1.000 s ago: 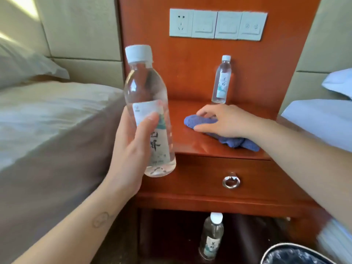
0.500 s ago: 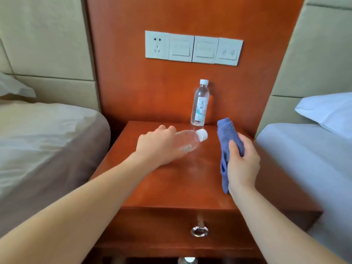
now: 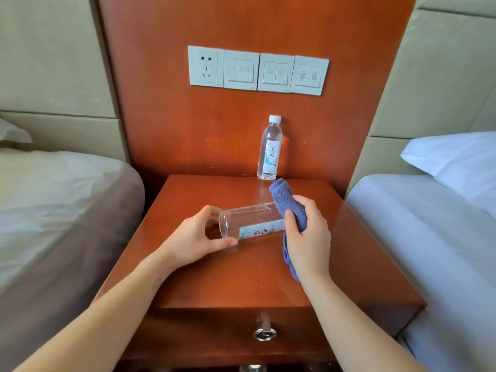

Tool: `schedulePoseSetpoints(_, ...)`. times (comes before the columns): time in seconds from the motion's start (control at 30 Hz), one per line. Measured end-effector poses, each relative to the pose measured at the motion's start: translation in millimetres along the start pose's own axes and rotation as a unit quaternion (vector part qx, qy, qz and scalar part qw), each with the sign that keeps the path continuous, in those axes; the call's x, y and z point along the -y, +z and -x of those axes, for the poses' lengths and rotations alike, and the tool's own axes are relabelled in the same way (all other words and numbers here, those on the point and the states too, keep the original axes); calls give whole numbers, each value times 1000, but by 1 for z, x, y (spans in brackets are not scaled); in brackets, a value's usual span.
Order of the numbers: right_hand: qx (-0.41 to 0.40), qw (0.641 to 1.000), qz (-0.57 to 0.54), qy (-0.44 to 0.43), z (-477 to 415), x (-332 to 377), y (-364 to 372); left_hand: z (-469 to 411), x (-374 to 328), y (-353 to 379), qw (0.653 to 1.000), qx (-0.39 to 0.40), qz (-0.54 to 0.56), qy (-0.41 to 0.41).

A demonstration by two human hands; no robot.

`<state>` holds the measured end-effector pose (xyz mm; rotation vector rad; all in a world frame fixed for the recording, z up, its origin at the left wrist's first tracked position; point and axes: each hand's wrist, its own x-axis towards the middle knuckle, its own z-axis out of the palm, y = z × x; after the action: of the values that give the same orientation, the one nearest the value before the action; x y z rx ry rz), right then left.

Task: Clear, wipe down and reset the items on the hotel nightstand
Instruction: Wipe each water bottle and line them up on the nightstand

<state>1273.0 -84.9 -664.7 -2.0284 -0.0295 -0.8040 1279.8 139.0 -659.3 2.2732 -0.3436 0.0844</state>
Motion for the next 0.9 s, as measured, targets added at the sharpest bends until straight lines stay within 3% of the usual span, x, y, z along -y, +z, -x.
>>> schedulePoseSetpoints(0.1, 5, 998, 50, -37, 0, 1, 3, -2, 2, -1, 1000, -2, 23, 11)
schedulePoseSetpoints(0.27, 87, 977, 135, -143, 3, 17, 24, -4, 6, -1, 998, -19, 45, 47)
schedulePoseSetpoints(0.47, 138, 957, 120, -224, 11, 36, 44, -5, 11, -2, 997, -46, 48, 46)
schedulePoseSetpoints(0.53, 111, 965, 127, -200, -11, 13, 19, -5, 10, -4, 998, -23, 48, 29)
schedulePoseSetpoints(0.63, 105, 985, 116, -65, -34, -10, -6, -6, 8, -4, 999, -12, 41, 27)
schedulePoseSetpoints(0.7, 93, 989, 102, -53, -31, -3, 2, -7, 7, -3, 998, -16, 48, 32)
schedulePoseSetpoints(0.9, 160, 959, 84, -219, 11, 49, 39, -2, 5, -3, 996, -42, 61, 56)
